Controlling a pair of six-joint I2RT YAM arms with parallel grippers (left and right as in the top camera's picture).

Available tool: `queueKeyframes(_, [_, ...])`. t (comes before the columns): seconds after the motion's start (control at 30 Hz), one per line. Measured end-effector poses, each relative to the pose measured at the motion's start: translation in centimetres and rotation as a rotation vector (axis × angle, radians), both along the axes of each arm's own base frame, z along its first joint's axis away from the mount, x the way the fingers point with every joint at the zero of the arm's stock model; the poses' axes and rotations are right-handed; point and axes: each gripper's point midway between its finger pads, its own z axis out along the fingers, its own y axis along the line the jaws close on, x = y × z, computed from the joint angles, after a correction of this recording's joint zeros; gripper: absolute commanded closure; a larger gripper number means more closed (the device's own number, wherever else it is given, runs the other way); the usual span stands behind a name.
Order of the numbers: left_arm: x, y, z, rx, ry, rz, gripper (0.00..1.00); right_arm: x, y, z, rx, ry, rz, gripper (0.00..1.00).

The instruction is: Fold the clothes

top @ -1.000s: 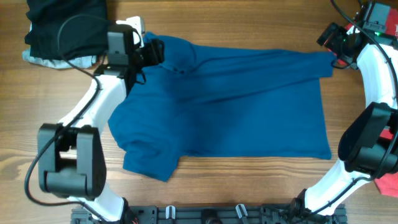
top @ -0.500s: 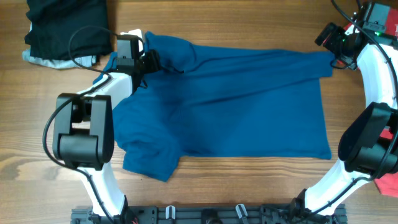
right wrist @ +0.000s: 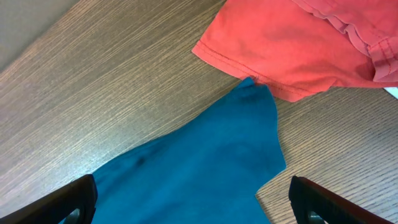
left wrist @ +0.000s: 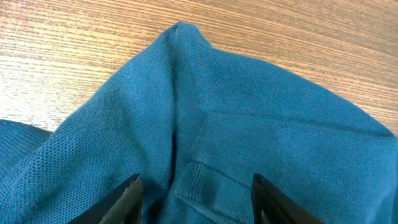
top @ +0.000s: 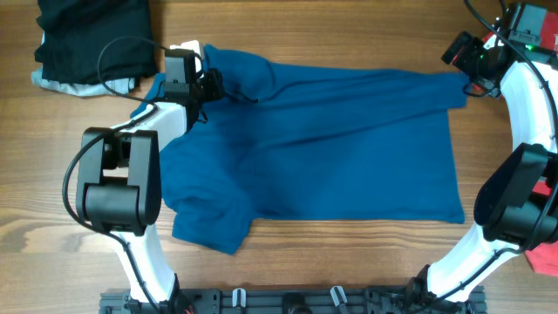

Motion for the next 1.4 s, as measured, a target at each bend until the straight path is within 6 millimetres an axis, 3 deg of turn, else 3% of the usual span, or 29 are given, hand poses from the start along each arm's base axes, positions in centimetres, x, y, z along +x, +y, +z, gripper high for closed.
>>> queueKeyframes(0.37, [0.1,-0.5,-1.3,-0.017,0.005,-0.021,0.45,-0.1,0.1,-0.1,0.019,0.002,-0.016,0.00])
queueKeyframes(0.57, [0.4,-0.7,-1.0,-0.024,-0.013,-0.027,0.60,-0.1,0.1,-0.1,0.021,0.002,-0.018,0.00])
queueKeyframes(0.67, [0.4,-0.7,-1.0,-0.026,-0.013,-0.028,0.76,-0.1,0.2,-0.1,0.022,0.001,-0.019,0.01])
queueKeyframes(0.73, [0.4,-0.7,-1.0,-0.023,-0.013,-0.032,0.93,-0.1,0.2,-0.1,0.022,0.001,-0.020,0.00])
queueKeyframes(1.0, [0.9,-0.3,-0.4,-0.025,-0.040,-0.020,0.96,-0.1,0.2,-0.1,0.025,0.001,-0.025,0.01])
queueKeyframes(1.03, [1.0,0.0,0.2,-0.025,-0.047,-0.014,0.96,-0.1,0.2,-0.1,0.026,0.001,-0.025,0.01])
queueKeyframes(1.13, [1.1,2.1,4.3,-0.025,-0.097,0.026,0.96,-0.1,0.2,-0.1,0.026,0.002,-0.026,0.01])
queueKeyframes(1.2, [0.6,3.5,8.1,-0.026,-0.138,0.053,0.96,-0.1,0.2,-0.1,0.026,0.003,-0.026,0.01])
queueKeyframes(1.27, [-0.1,4.2,10.1,-0.025,-0.146,0.066,0.96,-0.2,0.2,-0.2,0.028,0.007,-0.026,0.01])
queueKeyframes(1.4, [-1.3,5.0,10.4,-0.009,-0.098,0.090,0.96,-0.1,0.1,-0.4,0.025,-0.001,-0.026,0.01])
